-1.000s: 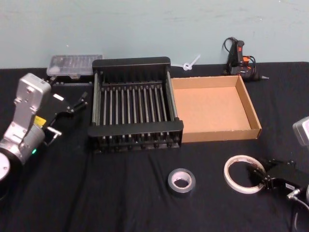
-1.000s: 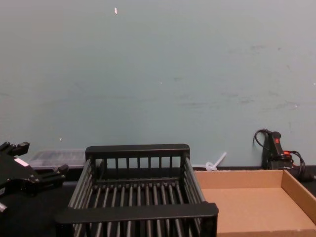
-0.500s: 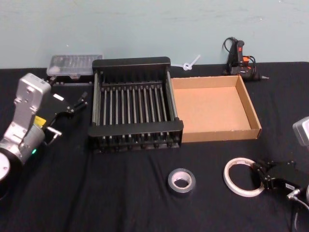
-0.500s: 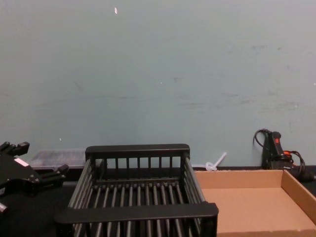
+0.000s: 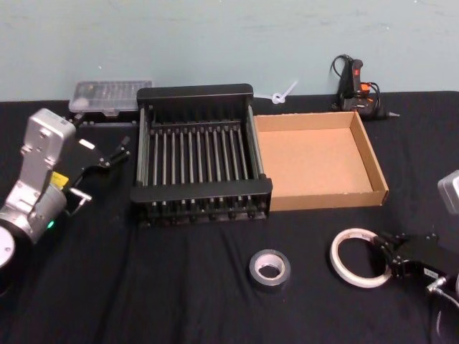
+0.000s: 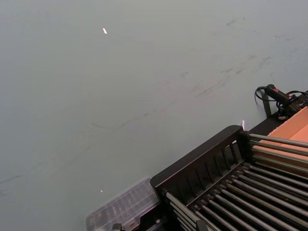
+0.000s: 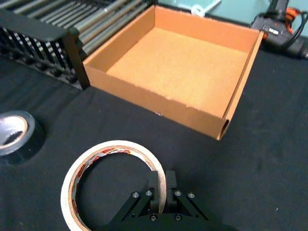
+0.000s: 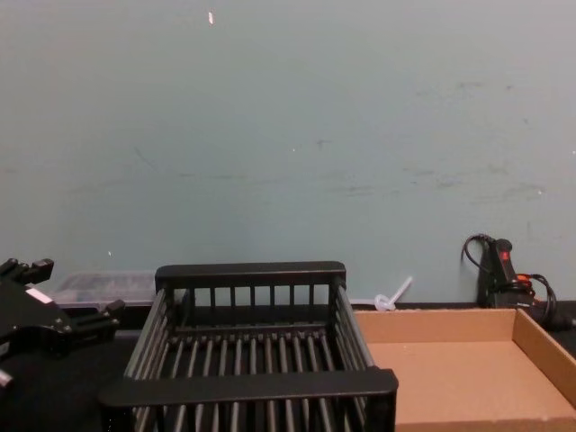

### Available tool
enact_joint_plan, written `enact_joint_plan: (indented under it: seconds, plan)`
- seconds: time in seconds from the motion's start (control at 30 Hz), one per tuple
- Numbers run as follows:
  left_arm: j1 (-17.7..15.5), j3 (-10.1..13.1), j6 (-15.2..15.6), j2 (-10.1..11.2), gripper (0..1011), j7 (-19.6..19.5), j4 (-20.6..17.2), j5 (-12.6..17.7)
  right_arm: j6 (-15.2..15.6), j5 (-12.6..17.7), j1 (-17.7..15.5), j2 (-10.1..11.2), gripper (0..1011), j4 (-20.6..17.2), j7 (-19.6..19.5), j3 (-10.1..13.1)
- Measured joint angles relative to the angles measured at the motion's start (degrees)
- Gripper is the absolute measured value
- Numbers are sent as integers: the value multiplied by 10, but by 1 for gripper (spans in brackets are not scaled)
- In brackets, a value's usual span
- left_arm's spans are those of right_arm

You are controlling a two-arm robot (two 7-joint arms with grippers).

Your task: Pick up the white tape and place it into the black box , Pick up the silver tape and place it into the brown box.

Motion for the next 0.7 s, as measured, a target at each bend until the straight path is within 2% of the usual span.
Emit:
enact_joint_plan:
  seconds: [0.3, 0.5, 0.7]
  plan:
    - [0, 0, 0, 0, 1001, 0, 0, 0, -11, 9, 10, -6, 95, -19, 1, 13]
    - [0, 0, 0, 0, 1001, 0, 0, 0, -13, 12, 41, -19, 94, -25, -1, 9]
    - [0, 0, 0, 0, 1001, 0, 0, 0, -13, 8, 83, -33, 95, -17, -4, -7]
